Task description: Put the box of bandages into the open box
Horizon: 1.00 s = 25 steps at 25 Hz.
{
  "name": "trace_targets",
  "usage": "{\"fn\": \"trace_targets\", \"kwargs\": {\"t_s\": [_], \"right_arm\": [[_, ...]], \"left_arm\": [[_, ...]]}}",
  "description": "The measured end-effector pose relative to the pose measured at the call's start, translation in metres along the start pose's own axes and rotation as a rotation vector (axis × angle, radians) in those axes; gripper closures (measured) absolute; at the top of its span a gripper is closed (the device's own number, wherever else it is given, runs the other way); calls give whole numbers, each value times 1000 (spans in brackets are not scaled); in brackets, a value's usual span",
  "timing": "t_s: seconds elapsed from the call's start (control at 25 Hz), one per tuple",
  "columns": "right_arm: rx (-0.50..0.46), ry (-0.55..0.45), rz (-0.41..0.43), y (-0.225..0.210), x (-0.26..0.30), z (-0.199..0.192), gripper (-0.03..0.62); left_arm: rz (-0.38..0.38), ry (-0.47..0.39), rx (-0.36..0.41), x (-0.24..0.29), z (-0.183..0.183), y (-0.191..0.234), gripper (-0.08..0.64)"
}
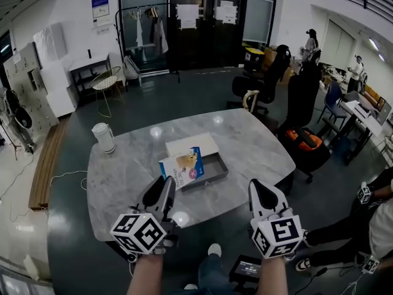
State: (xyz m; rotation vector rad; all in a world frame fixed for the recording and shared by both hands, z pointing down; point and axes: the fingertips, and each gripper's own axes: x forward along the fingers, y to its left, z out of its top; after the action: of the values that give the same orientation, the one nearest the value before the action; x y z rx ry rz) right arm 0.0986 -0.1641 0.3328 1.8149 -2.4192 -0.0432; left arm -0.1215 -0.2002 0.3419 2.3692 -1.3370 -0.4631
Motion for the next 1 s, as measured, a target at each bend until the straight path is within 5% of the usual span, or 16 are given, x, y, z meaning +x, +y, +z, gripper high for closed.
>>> {"fn": "trace_targets", "kwargs": {"t_s": [0.76, 1.0], "right_arm": [[77, -32, 5, -113, 106, -19, 568], [81, -17, 17, -141, 130, -33, 568]], "left_arm": [[49, 86, 13, 146, -37, 17, 469], [104, 110, -42, 173, -57, 30, 469]]}}
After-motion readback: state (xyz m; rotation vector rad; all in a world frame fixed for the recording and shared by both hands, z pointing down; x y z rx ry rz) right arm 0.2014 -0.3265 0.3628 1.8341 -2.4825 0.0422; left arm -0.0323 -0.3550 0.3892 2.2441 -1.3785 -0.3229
